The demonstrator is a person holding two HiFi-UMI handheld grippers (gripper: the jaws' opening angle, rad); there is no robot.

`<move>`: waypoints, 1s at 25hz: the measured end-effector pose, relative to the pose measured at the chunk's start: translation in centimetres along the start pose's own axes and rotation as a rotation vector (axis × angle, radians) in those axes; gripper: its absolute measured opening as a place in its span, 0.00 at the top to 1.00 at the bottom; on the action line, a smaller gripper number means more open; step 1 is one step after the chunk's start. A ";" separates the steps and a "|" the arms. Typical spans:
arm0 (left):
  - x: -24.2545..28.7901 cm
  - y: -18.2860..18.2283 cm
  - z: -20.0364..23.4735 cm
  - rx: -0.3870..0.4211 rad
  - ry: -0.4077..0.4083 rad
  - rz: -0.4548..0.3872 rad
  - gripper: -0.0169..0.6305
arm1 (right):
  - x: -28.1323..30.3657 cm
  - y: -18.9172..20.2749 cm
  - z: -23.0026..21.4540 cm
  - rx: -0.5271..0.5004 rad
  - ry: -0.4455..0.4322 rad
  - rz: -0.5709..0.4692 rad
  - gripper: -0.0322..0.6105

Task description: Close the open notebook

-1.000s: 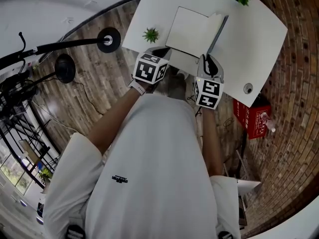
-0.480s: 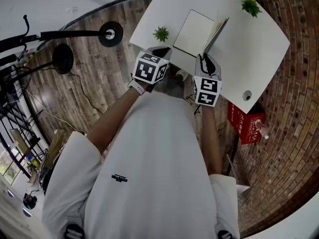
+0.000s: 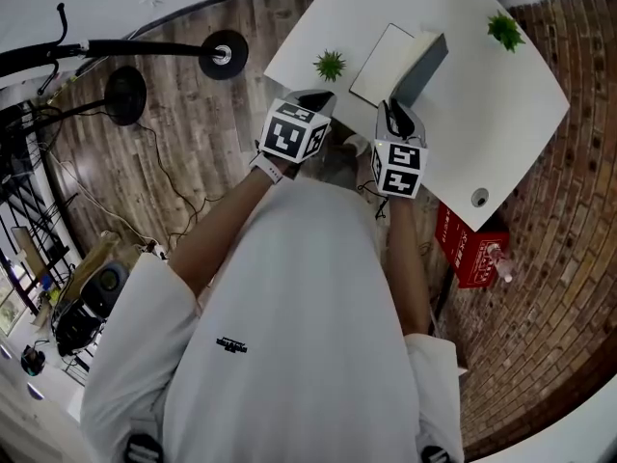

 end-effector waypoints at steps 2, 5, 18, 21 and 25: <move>-0.2 0.1 0.2 -0.008 -0.009 -0.003 0.97 | 0.7 0.3 0.3 -0.005 -0.018 0.013 0.83; -0.5 0.3 0.6 -0.019 -0.022 -0.003 0.97 | 1.9 0.7 0.9 -0.015 -0.045 0.036 0.83; -1.3 0.9 1.9 -0.054 -0.064 -0.004 0.97 | 5.8 2.9 2.3 -0.046 -0.120 0.129 0.83; -1.3 1.0 2.0 -0.057 -0.068 -0.003 0.97 | 6.5 3.5 2.4 -0.050 -0.130 0.153 0.83; -1.3 1.2 2.0 -0.055 -0.072 0.001 0.97 | 7.1 4.4 2.6 -0.056 -0.145 0.186 0.82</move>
Point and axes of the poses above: the fingertips, and each gripper's own axes: x forward along the fingers, z to its left, y out of its underside, the point moved 6 cm from there along -x, backward along the fingers, and after that the axes turned 13 degrees about -z, right-handed, at the moved point
